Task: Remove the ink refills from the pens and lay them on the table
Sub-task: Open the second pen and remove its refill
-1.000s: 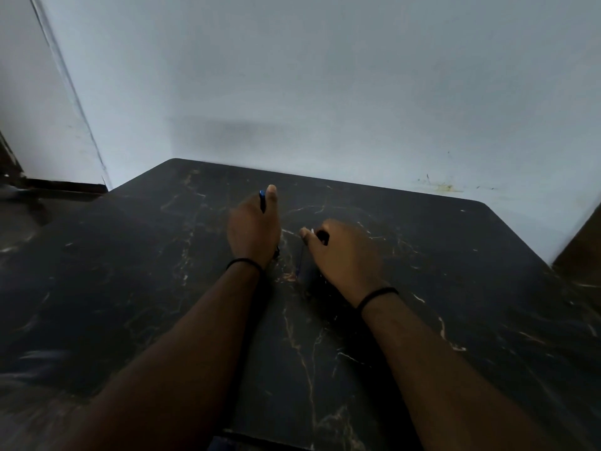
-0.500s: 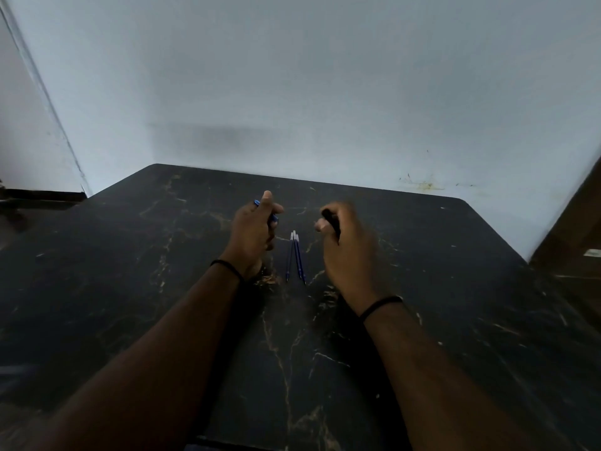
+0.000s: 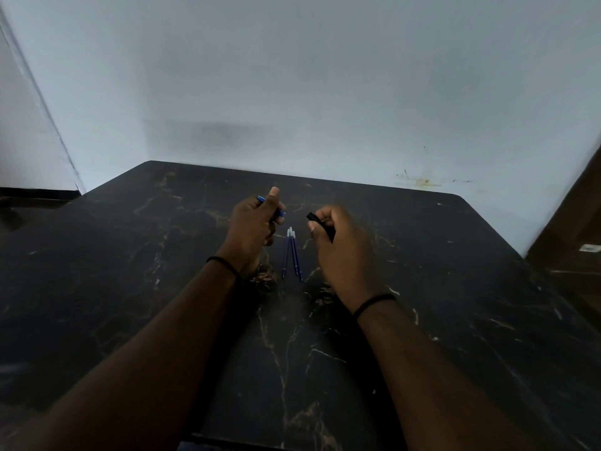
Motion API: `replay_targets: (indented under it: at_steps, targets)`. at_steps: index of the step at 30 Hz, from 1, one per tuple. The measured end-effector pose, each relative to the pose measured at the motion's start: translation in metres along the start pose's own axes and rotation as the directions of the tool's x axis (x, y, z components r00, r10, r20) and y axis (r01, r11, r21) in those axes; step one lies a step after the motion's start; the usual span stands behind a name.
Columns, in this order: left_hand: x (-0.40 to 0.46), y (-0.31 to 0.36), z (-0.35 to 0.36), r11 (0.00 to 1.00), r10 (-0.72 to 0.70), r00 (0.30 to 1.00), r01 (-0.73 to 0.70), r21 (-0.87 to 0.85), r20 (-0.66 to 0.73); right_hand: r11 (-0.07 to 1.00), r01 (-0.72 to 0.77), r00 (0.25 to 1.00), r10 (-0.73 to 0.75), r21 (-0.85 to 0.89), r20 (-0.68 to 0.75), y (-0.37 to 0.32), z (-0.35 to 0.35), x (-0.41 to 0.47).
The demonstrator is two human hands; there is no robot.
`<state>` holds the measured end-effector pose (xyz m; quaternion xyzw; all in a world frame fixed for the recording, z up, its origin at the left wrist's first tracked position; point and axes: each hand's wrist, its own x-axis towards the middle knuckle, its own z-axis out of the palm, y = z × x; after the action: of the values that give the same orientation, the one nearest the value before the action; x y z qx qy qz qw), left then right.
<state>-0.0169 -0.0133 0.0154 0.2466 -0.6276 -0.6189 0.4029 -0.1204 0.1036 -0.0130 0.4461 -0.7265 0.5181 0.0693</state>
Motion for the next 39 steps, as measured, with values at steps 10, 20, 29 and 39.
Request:
replay_targets:
  at_steps: [10,20,29,39]
  targets:
    - [0.002,-0.004,0.0,0.995,0.034,0.994,-0.023,0.102,-0.106,0.908,-0.029,0.987,0.091,-0.417,0.131,-0.001,0.006,-0.004]
    - [0.003,-0.006,-0.001,0.996,0.036,0.993,-0.026,0.088,-0.111,0.878,-0.005,0.977,0.105,-0.479,0.183,-0.008,0.008,-0.005]
    - [0.004,-0.005,-0.001,0.994,0.041,0.993,-0.03,0.105,-0.109,0.806,-0.013,0.976,0.14,-0.592,0.169,-0.01,0.004,-0.003]
    - [0.006,-0.008,-0.001,0.994,0.036,0.992,-0.023,0.105,-0.124,0.739,-0.038,0.97,0.188,-0.673,0.153,-0.016,0.006,-0.003]
